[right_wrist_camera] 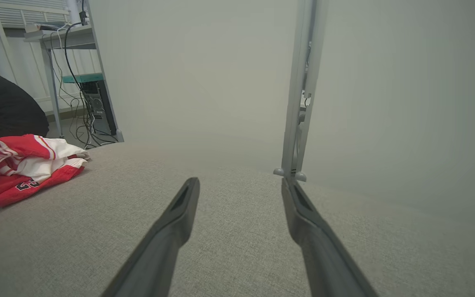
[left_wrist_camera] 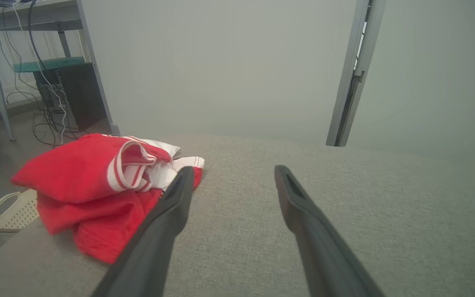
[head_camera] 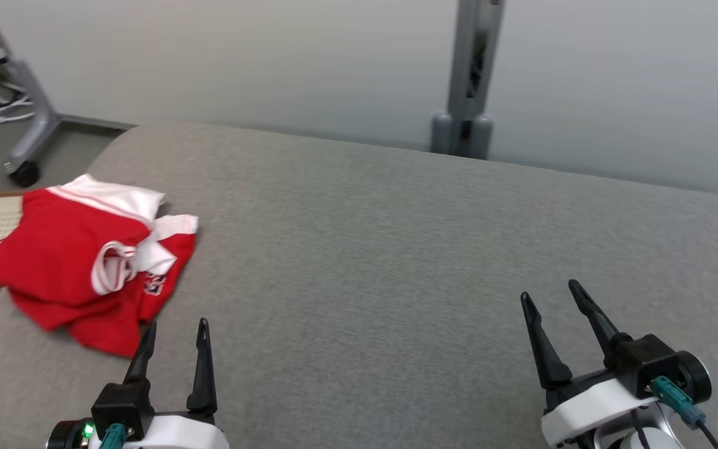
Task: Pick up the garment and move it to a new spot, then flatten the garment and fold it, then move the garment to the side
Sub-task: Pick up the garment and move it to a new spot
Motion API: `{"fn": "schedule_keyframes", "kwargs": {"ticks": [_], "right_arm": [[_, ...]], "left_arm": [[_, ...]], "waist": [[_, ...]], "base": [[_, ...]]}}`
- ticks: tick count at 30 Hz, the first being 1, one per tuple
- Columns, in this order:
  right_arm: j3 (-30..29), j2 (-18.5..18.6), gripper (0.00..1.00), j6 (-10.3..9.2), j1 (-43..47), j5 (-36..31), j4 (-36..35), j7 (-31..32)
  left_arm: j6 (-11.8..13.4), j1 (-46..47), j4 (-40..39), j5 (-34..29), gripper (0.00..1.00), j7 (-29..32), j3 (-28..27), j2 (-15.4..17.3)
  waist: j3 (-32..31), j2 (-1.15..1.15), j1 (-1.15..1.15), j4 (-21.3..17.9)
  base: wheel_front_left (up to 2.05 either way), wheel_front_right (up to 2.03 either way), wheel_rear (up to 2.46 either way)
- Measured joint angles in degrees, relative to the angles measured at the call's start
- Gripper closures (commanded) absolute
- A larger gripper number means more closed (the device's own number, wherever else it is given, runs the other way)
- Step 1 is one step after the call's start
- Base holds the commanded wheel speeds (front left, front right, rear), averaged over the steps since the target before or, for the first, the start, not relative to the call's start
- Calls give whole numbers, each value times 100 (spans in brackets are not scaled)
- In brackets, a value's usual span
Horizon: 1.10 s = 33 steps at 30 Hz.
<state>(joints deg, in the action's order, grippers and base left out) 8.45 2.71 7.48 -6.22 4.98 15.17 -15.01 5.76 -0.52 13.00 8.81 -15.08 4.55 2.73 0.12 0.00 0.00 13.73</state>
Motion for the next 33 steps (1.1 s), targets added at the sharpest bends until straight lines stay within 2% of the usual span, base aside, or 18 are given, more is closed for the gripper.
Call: {"fn": "schedule_keyframes", "kwargs": {"ticks": [10, 15, 23, 33], "right_arm": [[138, 1, 0, 1, 65, 131, -12, -11], [467, -4, 0, 2, 1, 229, 26, -13], [872, -4, 0, 2, -331, 236, 226, -13], [965, -3, 0, 2, -399, 331, 327, -13]], "left_arm": [[-129, -143, -55, -90, 0, -1, -258, -1], [-115, -294, -210, -79, 0, -1, -483, 7], [36, -467, -523, 88, 0, 0, -534, 2], [78, -561, -598, 109, 0, 0, -583, 2]], "waist": [[-106, 0, 0, 1029], [-137, 0, 0, 1427], [5, 0, 0, 1585], [-70, 0, 0, 1555]], "base": [[0, 0, 0], [0, 0, 0], [0, 0, 0], [0, 0, 0]]}}
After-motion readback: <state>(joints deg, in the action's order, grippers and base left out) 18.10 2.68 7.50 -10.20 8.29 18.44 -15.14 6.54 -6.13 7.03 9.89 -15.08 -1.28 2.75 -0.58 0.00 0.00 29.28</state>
